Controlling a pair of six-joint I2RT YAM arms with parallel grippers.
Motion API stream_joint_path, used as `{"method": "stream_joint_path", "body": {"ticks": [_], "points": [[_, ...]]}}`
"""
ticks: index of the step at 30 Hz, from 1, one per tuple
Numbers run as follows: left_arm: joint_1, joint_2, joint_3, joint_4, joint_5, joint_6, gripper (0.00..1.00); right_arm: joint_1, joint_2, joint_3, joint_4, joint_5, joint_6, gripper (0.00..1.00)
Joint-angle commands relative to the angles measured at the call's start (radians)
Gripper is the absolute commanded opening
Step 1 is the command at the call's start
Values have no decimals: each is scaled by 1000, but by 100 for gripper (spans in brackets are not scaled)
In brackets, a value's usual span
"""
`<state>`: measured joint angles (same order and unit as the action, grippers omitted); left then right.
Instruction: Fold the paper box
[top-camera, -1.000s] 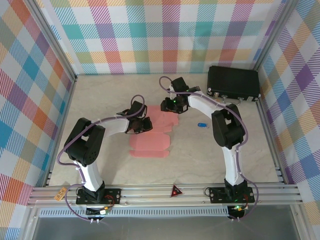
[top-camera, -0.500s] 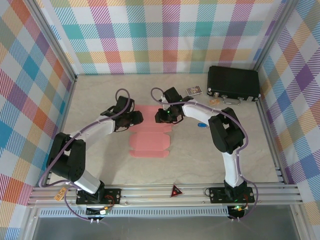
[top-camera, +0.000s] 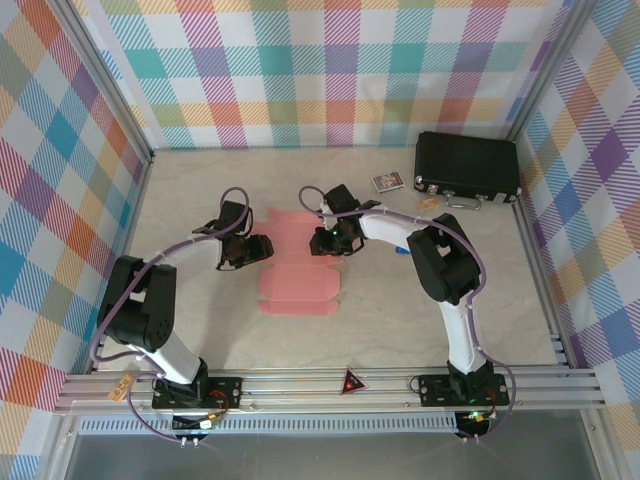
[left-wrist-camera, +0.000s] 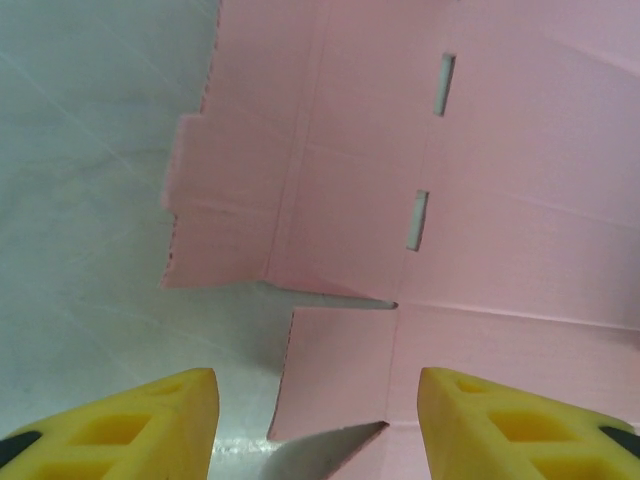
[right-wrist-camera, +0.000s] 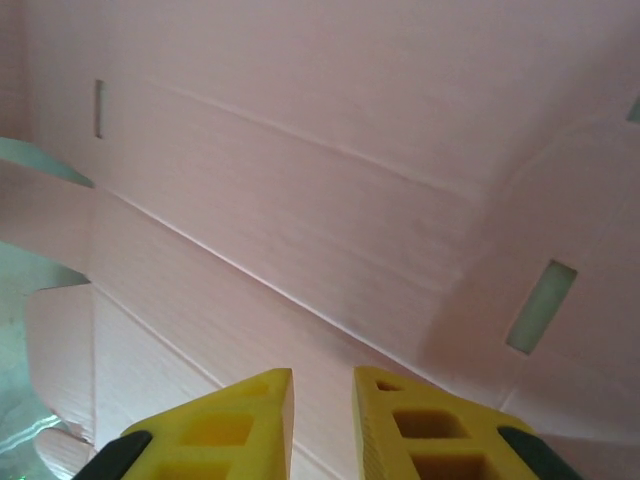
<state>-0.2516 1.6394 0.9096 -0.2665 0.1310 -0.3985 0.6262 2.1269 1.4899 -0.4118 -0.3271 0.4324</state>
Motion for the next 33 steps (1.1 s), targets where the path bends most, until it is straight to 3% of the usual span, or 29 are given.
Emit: {"method": "stream_joint_path", "body": {"ticks": [1,11,24,33], "points": [[13,41,28,15,55,31,54,4,16,-23,-1,-14,11,23],[14,71,38,34,115,34,48,7,17,-47,-1,5,12,21],[10,-1,41,9,148,59,36,13,28,-44,-2,10,20,21],[-33,-13,58,-3,149,73,36,13,32,-43,-3,13,20,21]]}}
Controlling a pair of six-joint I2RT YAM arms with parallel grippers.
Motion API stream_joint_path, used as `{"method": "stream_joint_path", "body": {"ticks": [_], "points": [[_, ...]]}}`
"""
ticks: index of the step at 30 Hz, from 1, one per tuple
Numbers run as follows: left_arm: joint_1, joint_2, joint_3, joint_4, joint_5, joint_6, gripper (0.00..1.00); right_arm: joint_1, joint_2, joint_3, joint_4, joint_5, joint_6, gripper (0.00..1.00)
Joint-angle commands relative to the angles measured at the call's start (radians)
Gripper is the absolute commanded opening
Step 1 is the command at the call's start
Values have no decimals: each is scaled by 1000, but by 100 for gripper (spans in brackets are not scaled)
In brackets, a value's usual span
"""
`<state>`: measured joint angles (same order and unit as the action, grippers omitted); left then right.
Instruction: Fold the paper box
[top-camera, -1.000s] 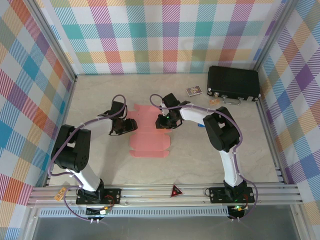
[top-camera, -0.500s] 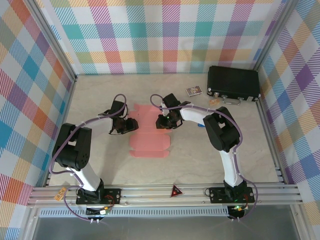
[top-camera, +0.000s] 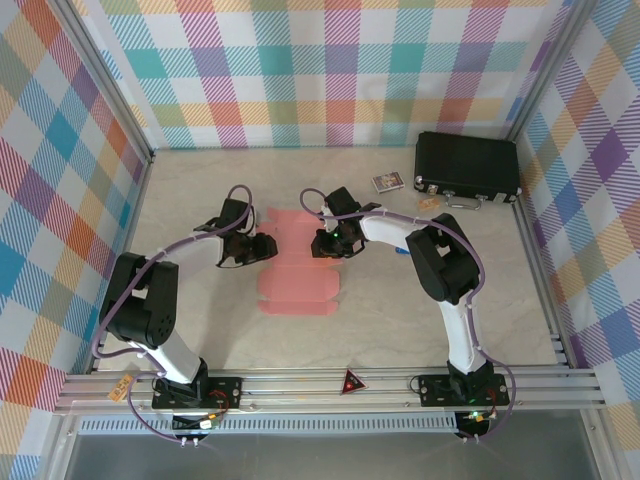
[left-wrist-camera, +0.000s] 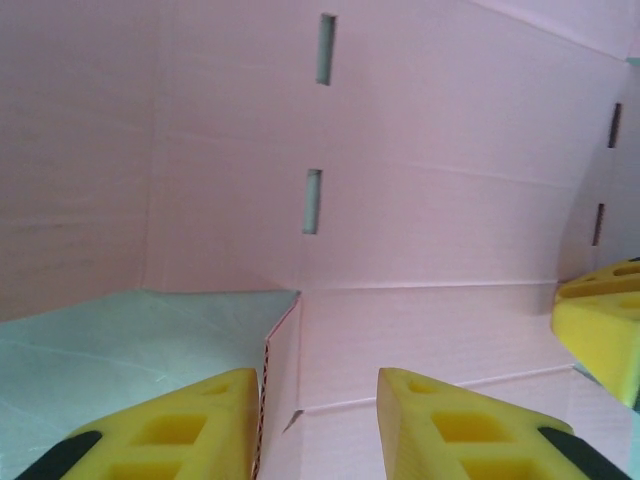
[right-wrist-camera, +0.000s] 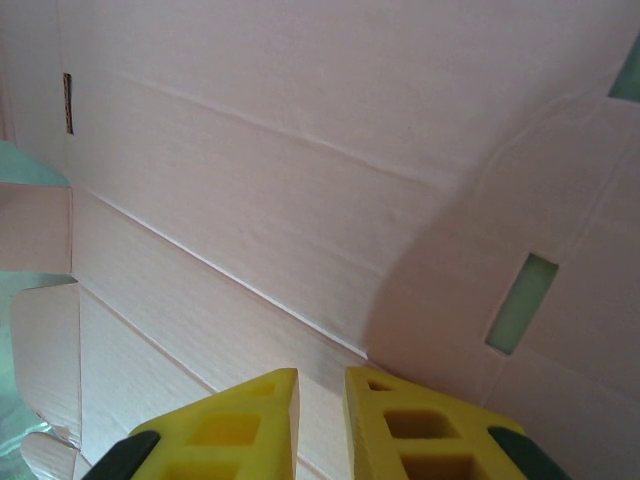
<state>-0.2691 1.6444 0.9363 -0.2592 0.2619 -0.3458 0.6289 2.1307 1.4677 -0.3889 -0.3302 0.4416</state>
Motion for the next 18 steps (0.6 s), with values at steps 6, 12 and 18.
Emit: {"method": "stream_joint_path", "body": {"ticks": [6,12,18], "points": [[-50,16,53,-3,32,17,35,14,29,-23,-26,17,11,21],[-81,41,75,5,49,10,34,14,26,-20,-29,21,11,21],[-87,24,87,-10,26,-4,34,15,-4,-8,-51,45,-5,21]]}}
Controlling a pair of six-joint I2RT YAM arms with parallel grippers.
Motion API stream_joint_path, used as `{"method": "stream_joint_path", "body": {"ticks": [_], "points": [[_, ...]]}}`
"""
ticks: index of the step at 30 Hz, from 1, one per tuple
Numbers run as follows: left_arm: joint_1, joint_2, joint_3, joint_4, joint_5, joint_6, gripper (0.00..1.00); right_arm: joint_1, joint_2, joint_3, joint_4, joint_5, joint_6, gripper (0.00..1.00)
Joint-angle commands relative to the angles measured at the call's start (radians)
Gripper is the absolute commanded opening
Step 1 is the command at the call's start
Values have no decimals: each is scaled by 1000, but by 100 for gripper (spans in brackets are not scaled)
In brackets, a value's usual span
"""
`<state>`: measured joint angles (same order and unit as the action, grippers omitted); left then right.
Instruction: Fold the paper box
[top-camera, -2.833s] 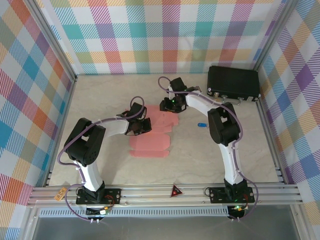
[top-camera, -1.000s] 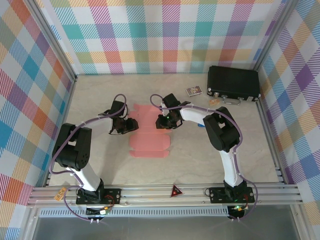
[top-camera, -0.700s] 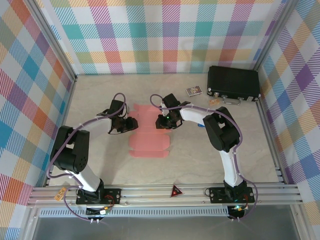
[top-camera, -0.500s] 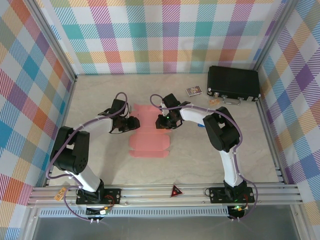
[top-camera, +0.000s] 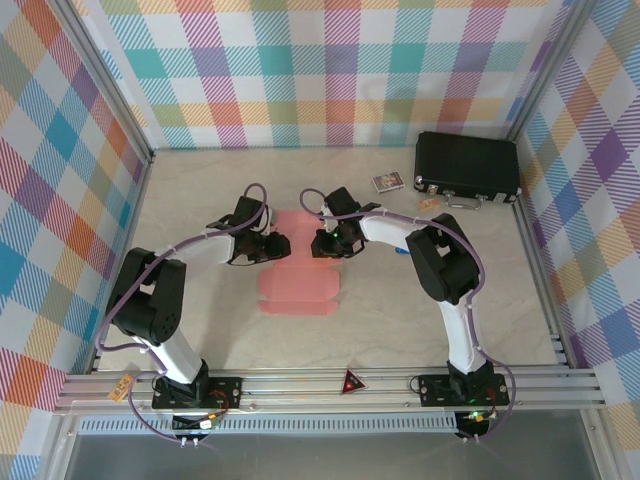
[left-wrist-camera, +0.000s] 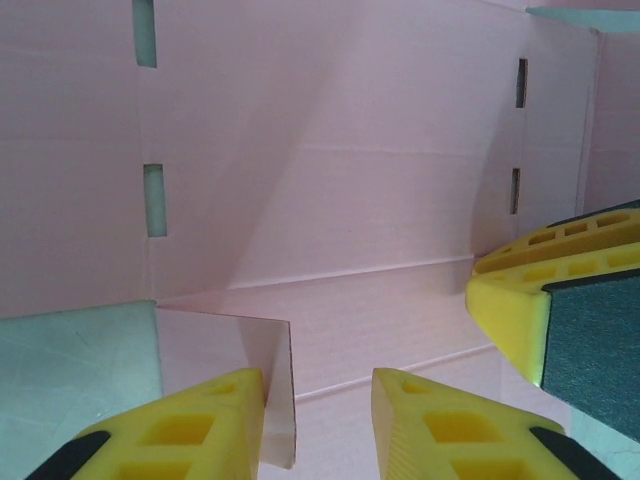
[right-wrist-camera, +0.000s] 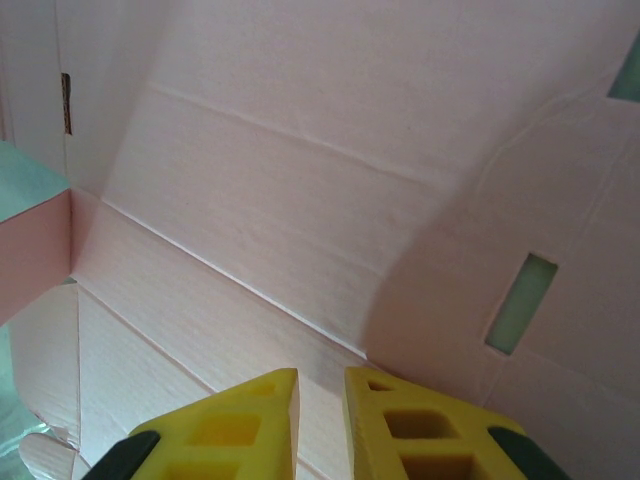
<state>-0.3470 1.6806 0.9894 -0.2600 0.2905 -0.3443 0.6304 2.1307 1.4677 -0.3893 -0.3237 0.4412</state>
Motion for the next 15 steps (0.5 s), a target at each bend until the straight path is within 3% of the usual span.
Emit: {"method": "stream_joint_path", "body": {"ticks": [1,10,13,15], "points": [[-9,-26,34,-10,-21,-14,34,13,-13,-3,-57,44,-6,21],[-56,-179,31,-98,-197,-7,36,11,-136,-9,-74,109,-11,24],[-87,-176,39,-116,-201,25,31,10,-180,-23,-87,149,-18,25],[-100,-153,42,-114,-187,27,20,9,-205,-37,-98,183,-13,26]]}}
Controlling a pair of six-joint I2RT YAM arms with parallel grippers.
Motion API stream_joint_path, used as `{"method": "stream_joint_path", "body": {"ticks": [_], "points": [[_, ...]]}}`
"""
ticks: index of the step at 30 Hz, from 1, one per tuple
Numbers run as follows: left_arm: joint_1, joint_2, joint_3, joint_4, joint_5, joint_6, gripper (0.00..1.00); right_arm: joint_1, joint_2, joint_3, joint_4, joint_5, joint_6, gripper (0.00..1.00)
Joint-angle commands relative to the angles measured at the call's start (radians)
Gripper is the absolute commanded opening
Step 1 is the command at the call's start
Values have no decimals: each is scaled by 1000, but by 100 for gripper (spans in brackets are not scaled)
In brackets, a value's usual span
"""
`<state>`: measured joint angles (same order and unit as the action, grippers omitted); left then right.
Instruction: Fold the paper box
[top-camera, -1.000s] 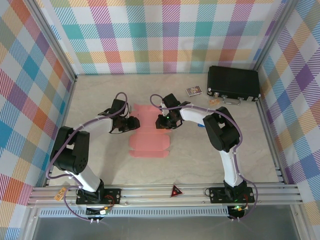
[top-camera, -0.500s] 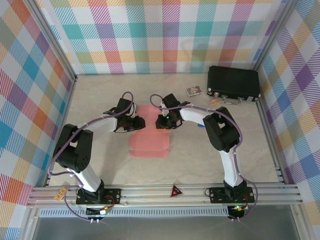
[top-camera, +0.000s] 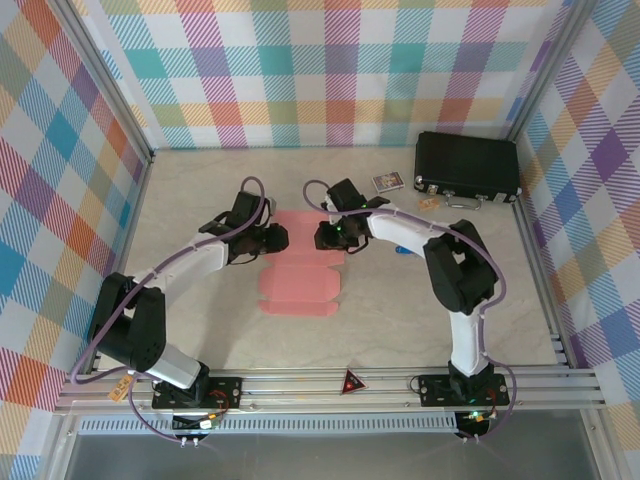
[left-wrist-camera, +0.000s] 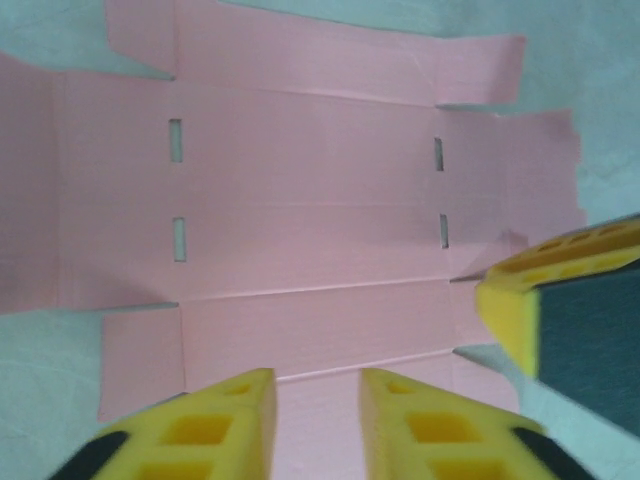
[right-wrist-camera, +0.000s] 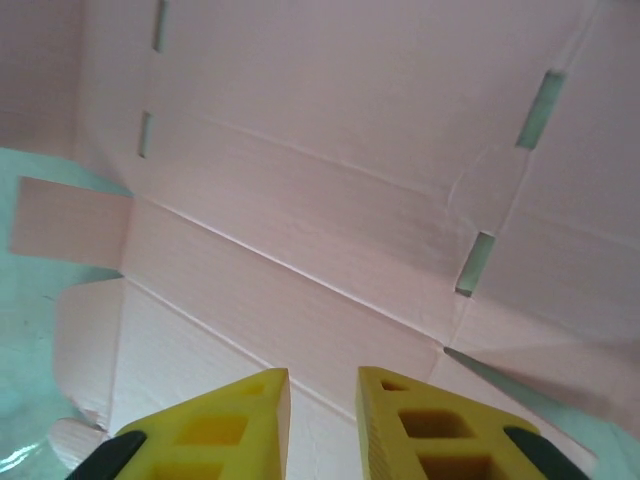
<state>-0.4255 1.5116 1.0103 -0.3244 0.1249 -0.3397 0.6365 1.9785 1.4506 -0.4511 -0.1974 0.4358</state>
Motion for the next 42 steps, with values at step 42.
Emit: {"method": "stream_joint_path", "body": {"ticks": [42], "points": [[-78,317,-27,143,55,-124,0,-55,-21,-163,79,-12,147,37]]}}
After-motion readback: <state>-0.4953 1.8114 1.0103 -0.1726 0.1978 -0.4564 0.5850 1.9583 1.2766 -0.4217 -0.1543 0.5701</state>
